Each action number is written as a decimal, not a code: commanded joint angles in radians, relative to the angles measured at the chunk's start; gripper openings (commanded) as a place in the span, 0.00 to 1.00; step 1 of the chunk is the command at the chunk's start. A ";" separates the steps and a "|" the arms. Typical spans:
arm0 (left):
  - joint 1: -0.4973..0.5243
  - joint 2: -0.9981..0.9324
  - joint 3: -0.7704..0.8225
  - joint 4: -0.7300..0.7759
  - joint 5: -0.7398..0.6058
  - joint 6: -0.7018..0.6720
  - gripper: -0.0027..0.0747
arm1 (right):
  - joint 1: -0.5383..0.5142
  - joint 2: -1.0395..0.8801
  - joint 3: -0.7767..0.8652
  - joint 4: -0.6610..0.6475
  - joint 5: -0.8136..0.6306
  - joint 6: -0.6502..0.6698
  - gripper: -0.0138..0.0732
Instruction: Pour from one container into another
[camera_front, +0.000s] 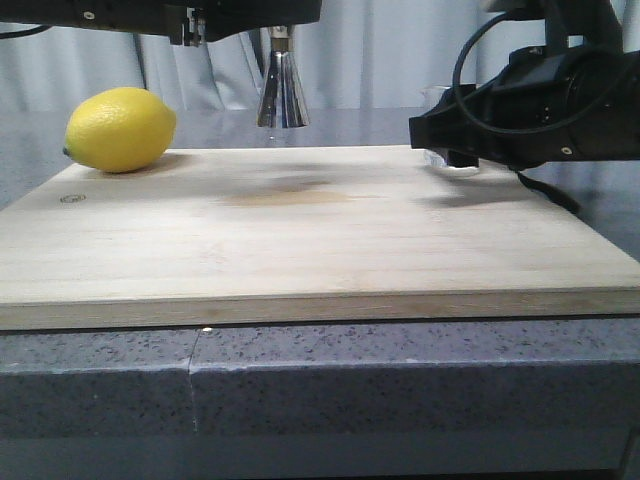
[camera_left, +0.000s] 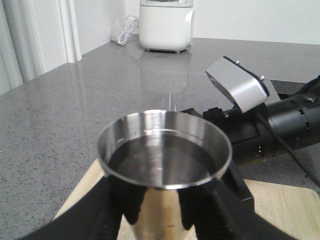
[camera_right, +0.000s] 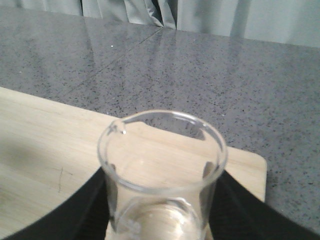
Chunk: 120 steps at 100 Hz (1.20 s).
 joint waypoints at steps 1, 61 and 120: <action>-0.007 -0.055 -0.033 -0.106 0.079 -0.007 0.35 | -0.007 -0.027 -0.029 0.002 -0.052 0.004 0.50; -0.007 -0.055 -0.033 -0.106 0.079 -0.007 0.35 | -0.005 -0.134 -0.029 0.002 0.253 0.044 0.83; -0.007 -0.055 -0.033 -0.106 0.079 -0.007 0.35 | -0.005 -0.718 -0.029 0.040 1.142 0.071 0.83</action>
